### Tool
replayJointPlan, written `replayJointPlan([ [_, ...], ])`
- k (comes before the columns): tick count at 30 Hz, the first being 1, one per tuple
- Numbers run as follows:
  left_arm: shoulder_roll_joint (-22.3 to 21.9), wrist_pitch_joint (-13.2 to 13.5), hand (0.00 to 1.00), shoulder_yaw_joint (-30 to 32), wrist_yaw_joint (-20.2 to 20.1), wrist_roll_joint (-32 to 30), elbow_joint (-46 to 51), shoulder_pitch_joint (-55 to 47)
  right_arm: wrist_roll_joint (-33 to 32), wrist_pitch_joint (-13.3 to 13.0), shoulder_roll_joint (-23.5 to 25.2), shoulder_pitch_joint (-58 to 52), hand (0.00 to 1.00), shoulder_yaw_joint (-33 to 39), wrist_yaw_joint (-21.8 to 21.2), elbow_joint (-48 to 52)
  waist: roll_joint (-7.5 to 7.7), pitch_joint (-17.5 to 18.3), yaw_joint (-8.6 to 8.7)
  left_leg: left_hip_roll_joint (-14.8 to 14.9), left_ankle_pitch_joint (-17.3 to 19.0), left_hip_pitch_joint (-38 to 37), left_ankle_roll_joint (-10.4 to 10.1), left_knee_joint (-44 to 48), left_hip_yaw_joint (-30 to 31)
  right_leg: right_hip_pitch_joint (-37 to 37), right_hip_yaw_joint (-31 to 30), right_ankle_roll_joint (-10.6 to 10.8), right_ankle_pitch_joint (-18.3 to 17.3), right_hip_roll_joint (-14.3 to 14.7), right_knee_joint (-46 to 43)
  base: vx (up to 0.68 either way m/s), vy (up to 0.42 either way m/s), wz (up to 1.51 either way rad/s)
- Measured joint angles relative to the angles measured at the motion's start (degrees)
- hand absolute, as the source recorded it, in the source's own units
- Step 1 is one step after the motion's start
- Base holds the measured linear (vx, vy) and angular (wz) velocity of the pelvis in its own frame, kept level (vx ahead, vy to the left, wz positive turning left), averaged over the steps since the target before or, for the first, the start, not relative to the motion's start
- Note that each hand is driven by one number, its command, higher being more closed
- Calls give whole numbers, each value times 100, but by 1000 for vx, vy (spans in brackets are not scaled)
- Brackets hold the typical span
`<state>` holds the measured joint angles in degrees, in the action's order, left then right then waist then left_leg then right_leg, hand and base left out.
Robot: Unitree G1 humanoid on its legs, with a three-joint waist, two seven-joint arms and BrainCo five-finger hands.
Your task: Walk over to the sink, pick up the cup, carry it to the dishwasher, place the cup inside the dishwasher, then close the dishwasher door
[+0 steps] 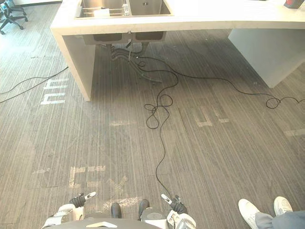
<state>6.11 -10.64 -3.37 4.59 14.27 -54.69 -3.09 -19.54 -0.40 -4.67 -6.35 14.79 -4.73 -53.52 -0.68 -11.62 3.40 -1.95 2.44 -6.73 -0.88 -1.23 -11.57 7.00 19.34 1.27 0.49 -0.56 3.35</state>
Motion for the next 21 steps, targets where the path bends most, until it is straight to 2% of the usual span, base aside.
replayJointPlan([
  [2,-10,16,0,93,0,-57,-28,-3,207,-90,-2,4,0,3,18,-124,28,41,-10,12,0,3,1,-2,-27,1,-7,-12,8,14,22,-6,-4,-2],
  [4,-6,178,0,112,9,-72,-95,-34,420,-111,-3,-6,0,7,40,-175,53,97,-13,39,-1,-2,4,-10,-100,1,-21,-13,9,39,36,-11,-10,-7],
  [8,-25,394,0,198,174,472,-270,-50,594,-198,-33,-1,0,32,41,-331,38,133,-10,61,-62,-40,98,-115,-103,0,-5,-14,9,78,54,-7,-6,-1],
  [11,-57,421,0,374,210,937,-328,-97,503,-141,-30,-16,0,135,39,-398,33,140,-28,62,-85,-52,126,-166,-98,-5,14,-18,5,83,45,-10,3,3],
  [13,-59,408,0,460,153,1113,-357,-97,215,-39,-24,-14,0,140,37,-403,43,142,-27,56,-99,-86,151,-197,-99,-48,17,-52,-75,61,-94,0,0,0],
  [14,-57,375,0,557,44,1226,-463,-89,-140,88,-1,-19,0,173,37,-419,52,149,-18,59,-27,-82,183,-182,-107,-271,36,-10,-452,-42,-701,-23,19,4],
  [16,-49,335,0,557,-26,1255,-482,-93,-360,173,21,-38,0,182,40,-411,95,188,-4,52,31,-54,287,-134,-146,-553,35,93,-793,-209,-1345,-10,44,1],
  [17,-25,298,0,560,-81,1262,-479,-93,-526,245,32,-56,0,196,44,-393,146,214,-11,38,92,-22,387,-32,-230,-861,34,259,-1034,-392,-2101,32,66,-18],
  [18,-7,271,0,585,-115,1283,-494,-91,-661,311,12,-16,0,199,112,-360,160,201,-23,30,247,-12,469,90,-282,-1356,70,18,-1185,-714,-3465,57,48,-18],
  [19,16,200,0,586,-112,1313,-507,-87,-742,347,15,32,0,219,166,-360,212,181,9,21,351,-38,473,220,-271,-1676,94,-255,-1043,-1007,-4411,71,39,-15],
  [20,34,162,0,586,-109,1321,-510,-85,-775,365,20,24,0,231,178,-364,264,165,10,26,437,-47,456,320,-264,-1806,72,-341,-820,-1138,-4787,140,40,-3],
  [21,73,80,0,585,-77,1379,-509,-74,-808,417,-3,-20,0,229,216,-380,216,138,36,55,567,-138,384,423,-239,-2081,13,-453,-297,-1255,-5464,158,33,-4],
])
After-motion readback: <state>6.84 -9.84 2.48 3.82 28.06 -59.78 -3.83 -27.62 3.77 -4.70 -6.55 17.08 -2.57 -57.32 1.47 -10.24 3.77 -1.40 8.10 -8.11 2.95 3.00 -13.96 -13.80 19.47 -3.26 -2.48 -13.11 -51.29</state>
